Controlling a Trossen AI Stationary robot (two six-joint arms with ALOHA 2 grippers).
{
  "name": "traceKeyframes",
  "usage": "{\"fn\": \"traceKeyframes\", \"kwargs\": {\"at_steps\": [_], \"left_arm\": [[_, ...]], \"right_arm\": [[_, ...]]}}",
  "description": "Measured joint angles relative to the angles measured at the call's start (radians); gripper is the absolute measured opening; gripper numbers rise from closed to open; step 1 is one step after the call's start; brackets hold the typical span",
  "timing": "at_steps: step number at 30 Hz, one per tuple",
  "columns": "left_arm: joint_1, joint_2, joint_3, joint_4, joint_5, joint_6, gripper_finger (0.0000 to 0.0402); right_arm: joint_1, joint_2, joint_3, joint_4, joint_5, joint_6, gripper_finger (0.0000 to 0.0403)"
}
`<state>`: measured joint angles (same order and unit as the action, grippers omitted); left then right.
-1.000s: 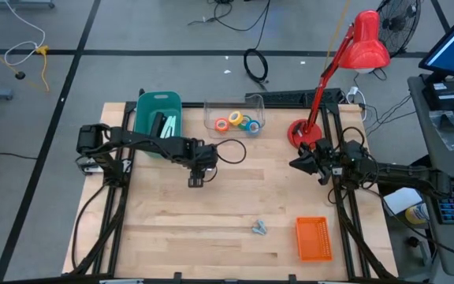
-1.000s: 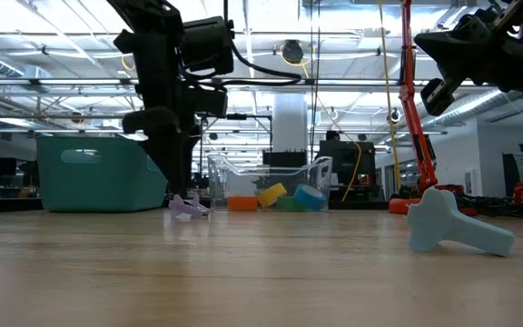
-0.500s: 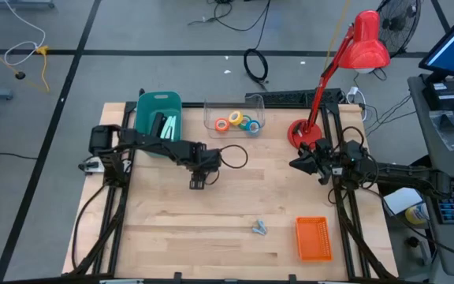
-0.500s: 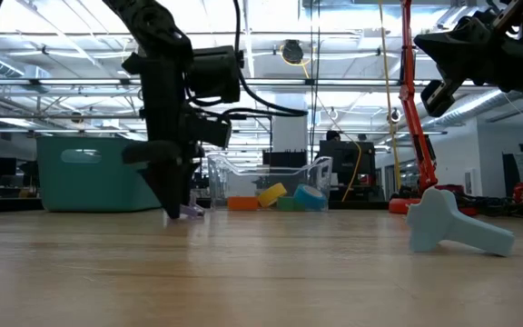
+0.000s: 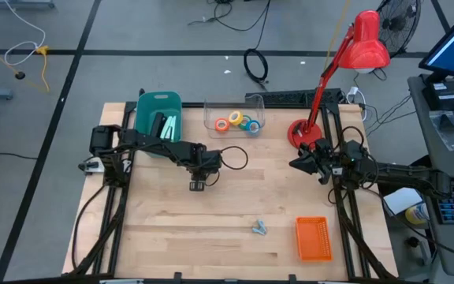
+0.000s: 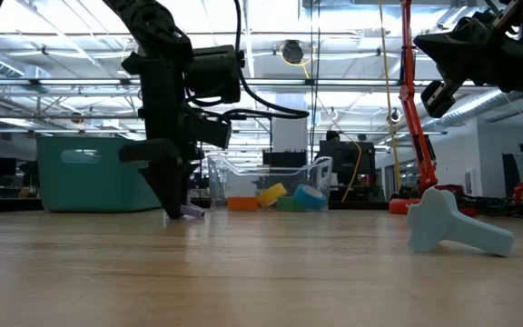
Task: Pick and place Stapler, Stapler remover, tape
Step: Put the violet staple remover into the orange bin
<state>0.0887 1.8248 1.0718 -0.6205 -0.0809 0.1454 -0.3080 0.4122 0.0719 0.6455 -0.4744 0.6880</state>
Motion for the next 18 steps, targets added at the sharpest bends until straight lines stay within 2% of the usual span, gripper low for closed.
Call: {"fn": "traceKeyframes", "kwargs": {"at_steps": [6, 12, 18], "left_arm": [[0.0, -0.01, -0.002, 0.002, 0.028, -0.047, 0.0038], [0.001, -0.068, 0.017, 0.042, 0.056, -0.1, 0.0036], [0.001, -0.121, 0.164, 0.086, 0.088, -0.124, 0.0061]], "right_arm": [[0.0, 0.0, 0.0, 0.0, 0.002, 0.0, 0.0], [0.0, 0.0, 0.0, 0.0, 0.005, 0.007, 0.0], [0.0, 0.011, 0.0, -0.002, 0.004, 0.006, 0.0]]}}
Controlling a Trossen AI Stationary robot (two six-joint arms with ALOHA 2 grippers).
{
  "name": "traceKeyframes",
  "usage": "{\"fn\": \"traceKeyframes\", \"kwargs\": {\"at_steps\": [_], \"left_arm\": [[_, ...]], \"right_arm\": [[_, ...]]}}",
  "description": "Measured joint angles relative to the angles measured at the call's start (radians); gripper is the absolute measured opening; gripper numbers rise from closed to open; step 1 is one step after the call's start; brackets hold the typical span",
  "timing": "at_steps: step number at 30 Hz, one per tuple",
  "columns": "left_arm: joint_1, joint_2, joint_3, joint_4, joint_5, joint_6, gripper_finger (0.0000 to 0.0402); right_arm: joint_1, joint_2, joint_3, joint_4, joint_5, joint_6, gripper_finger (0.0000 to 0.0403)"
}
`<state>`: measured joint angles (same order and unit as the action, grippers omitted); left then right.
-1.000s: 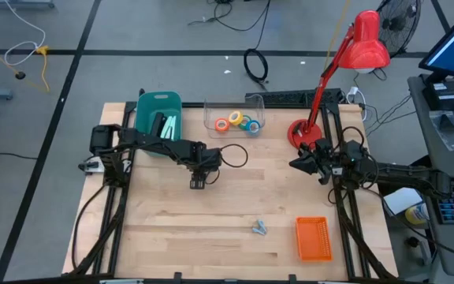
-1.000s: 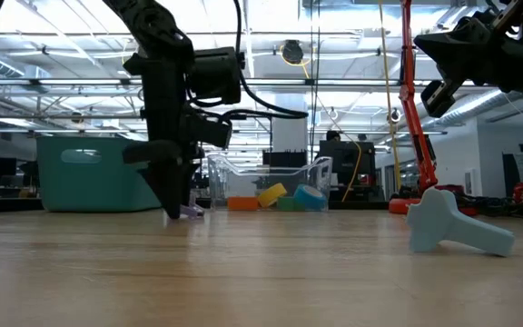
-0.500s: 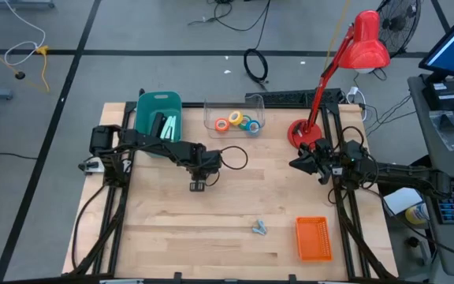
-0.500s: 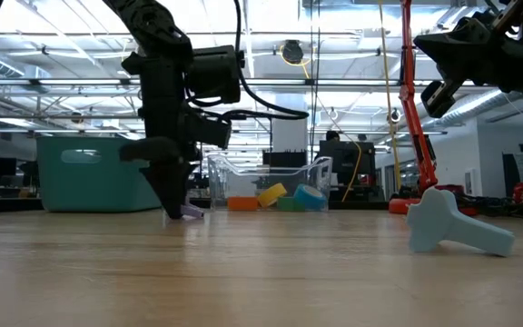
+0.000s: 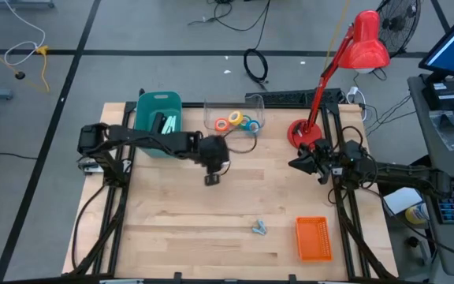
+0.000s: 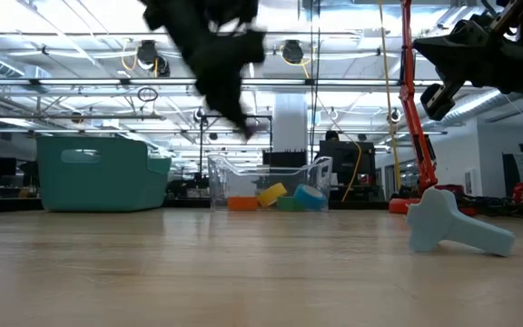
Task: Pick and place Stapler, Stapler remover, tape
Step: Put the violet staple remover into the orange bin
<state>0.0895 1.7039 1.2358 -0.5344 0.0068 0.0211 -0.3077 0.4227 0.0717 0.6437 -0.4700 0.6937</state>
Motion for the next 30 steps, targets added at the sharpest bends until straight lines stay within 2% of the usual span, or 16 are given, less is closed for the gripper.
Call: {"fn": "traceKeyframes", "kwargs": {"at_steps": [5, 9, 12, 16, 23, 30], "left_arm": [[-0.001, -0.004, 0.166, 0.15, 0.02, 0.018, 0.0037], [0.0, 0.007, 0.259, 0.263, 0.02, 0.029, 0.0037], [-0.004, 0.024, 0.308, 0.341, 0.02, 0.027, 0.0051], [-0.021, 0.037, 0.329, 0.395, 0.028, 0.016, 0.006], [-0.065, 0.058, 0.328, 0.433, 0.018, -0.011, 0.0038], [-0.077, 0.064, 0.328, 0.437, -0.025, -0.042, 0.0058]], "right_arm": [[0.022, 0.052, 0.002, -0.005, -0.002, -0.048, 0.0008], [0.032, 0.096, 0.032, -0.009, 0.014, -0.101, 0.0031], [0.035, 0.121, 0.069, 0.004, 0.052, -0.154, 0.0058], [0.035, 0.163, 0.13, 0.027, 0.092, -0.24, 0.0104], [0.035, 0.227, 0.23, 0.04, 0.154, -0.37, 0.0177], [0.044, 0.31, 0.288, 0.065, 0.127, -0.382, 0.0207]]}}
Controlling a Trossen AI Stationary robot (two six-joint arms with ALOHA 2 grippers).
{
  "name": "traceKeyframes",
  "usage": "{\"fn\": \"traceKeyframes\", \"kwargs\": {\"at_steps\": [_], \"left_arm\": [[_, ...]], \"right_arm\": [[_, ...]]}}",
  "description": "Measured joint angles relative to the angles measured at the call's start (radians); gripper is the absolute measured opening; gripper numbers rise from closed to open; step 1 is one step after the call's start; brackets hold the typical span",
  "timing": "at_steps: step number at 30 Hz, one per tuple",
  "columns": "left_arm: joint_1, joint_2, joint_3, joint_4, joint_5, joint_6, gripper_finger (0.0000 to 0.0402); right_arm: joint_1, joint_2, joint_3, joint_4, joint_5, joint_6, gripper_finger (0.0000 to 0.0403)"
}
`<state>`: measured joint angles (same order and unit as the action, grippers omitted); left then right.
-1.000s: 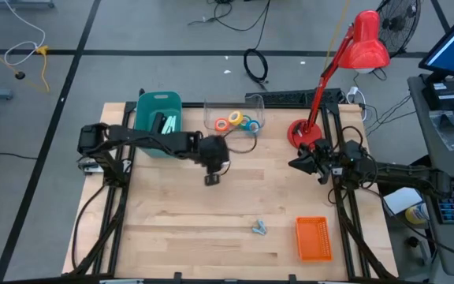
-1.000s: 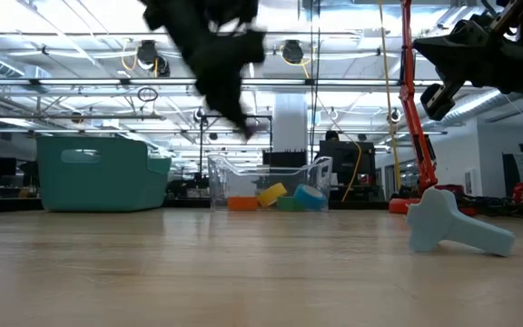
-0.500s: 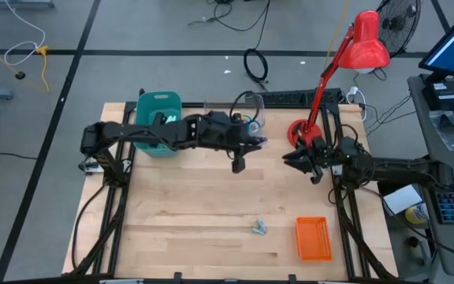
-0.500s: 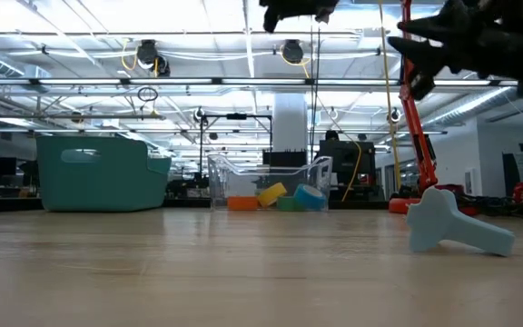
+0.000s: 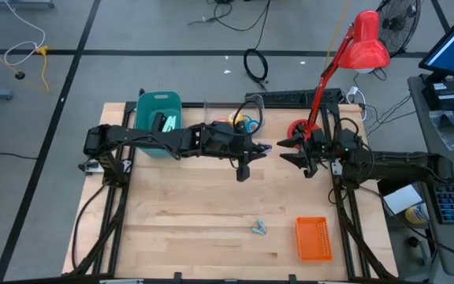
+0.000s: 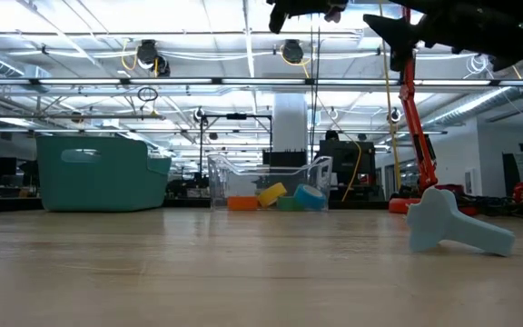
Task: Pick and place Stapler, Stapler remover, tape
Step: Put the violet staple remover into the orange bin
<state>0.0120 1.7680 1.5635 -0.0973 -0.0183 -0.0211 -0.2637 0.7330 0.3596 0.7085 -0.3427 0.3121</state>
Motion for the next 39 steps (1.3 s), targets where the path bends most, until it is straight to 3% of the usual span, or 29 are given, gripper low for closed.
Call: {"fn": "traceKeyframes", "kwargs": {"at_steps": [5, 15, 20, 28, 35, 39], "left_arm": [[-0.006, 0.0, 0.0, 0.004, 0.009, -0.01, 0.0038], [-0.028, 0.0, 0.0, -0.04, 0.023, -0.014, 0.0054], [-0.021, 0.0, 0.0, -0.11, 0.173, -0.035, 0.0038], [0.033, 0.0, 0.0, -0.132, 0.401, -0.203, 0.0055], [0.055, 0.0, 0.0, -0.109, 0.453, -0.331, 0.0038], [0.055, 0.0, 0.0, -0.106, 0.455, -0.384, 0.0061]], "right_arm": [[0.027, 0.066, 0.044, 0.028, 0.0, -0.024, 0.0213], [0.04, 0.125, 0.111, 0.022, 0.001, -0.072, 0.0211], [0.04, 0.125, 0.112, 0.015, -0.045, -0.13, 0.0211], [0.043, 0.126, 0.113, -0.126, -0.131, -0.209, 0.021], [0.043, 0.129, 0.128, -0.13, -0.132, -0.296, 0.021], [0.05, 0.159, 0.162, -0.154, -0.132, -0.336, 0.021]]}}
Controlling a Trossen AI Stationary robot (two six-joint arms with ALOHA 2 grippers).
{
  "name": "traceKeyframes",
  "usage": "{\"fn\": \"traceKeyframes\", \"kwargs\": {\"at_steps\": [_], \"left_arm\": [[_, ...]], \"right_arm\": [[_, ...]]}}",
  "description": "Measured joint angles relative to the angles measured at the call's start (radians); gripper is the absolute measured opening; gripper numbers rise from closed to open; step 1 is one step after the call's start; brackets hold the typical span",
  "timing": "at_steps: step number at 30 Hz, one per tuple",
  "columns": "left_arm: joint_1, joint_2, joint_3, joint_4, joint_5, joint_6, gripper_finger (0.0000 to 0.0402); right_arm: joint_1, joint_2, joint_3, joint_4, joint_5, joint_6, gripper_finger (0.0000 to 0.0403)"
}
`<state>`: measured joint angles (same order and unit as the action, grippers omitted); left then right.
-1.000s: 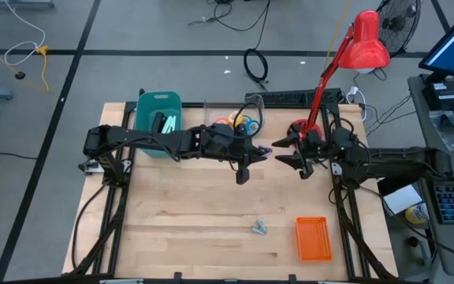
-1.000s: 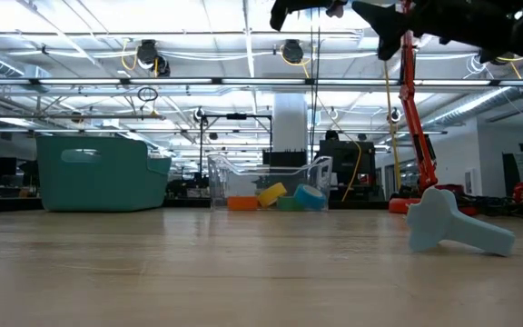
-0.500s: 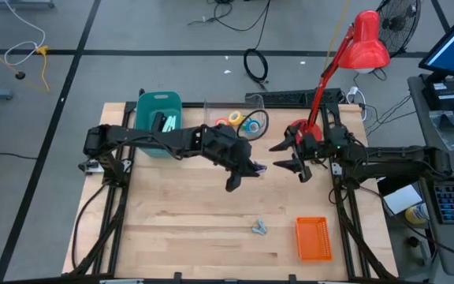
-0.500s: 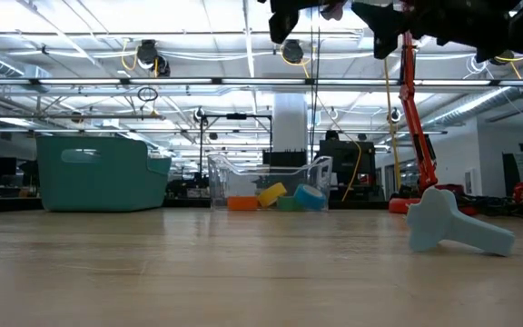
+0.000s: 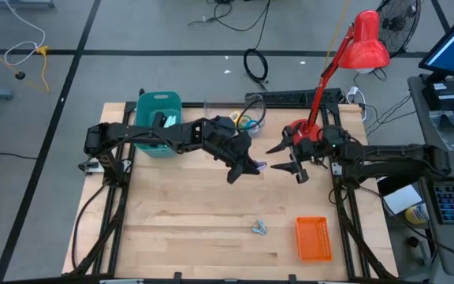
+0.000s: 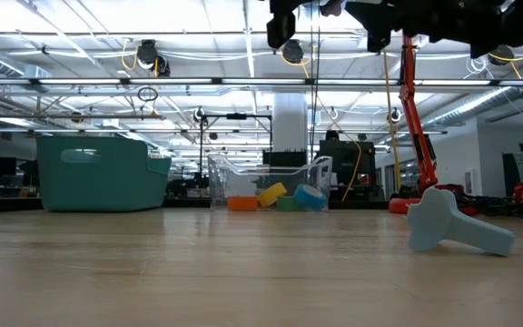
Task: Pick and place Stapler, Stapler remover, tape
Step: Put the violet staple remover into the orange bin
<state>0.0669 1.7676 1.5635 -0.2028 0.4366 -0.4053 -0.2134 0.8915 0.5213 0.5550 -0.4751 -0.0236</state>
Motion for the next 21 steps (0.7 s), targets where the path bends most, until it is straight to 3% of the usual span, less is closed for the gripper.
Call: {"fn": "traceKeyframes", "kwargs": {"at_steps": [8, 16, 21], "left_arm": [[-0.003, 0.0, 0.0, 0.023, 0.0, -0.045, 0.0042], [-0.014, 0.0, 0.0, 0.012, 0.007, -0.076, 0.0067], [-0.013, 0.0, 0.0, 0.046, 0.007, -0.092, 0.0049]], "right_arm": [[0.029, 0.095, 0.084, -0.047, -0.03, -0.052, 0.021], [0.035, 0.101, 0.112, -0.045, -0.058, -0.049, 0.021], [0.049, 0.115, 0.112, -0.052, -0.055, -0.045, 0.021]]}}
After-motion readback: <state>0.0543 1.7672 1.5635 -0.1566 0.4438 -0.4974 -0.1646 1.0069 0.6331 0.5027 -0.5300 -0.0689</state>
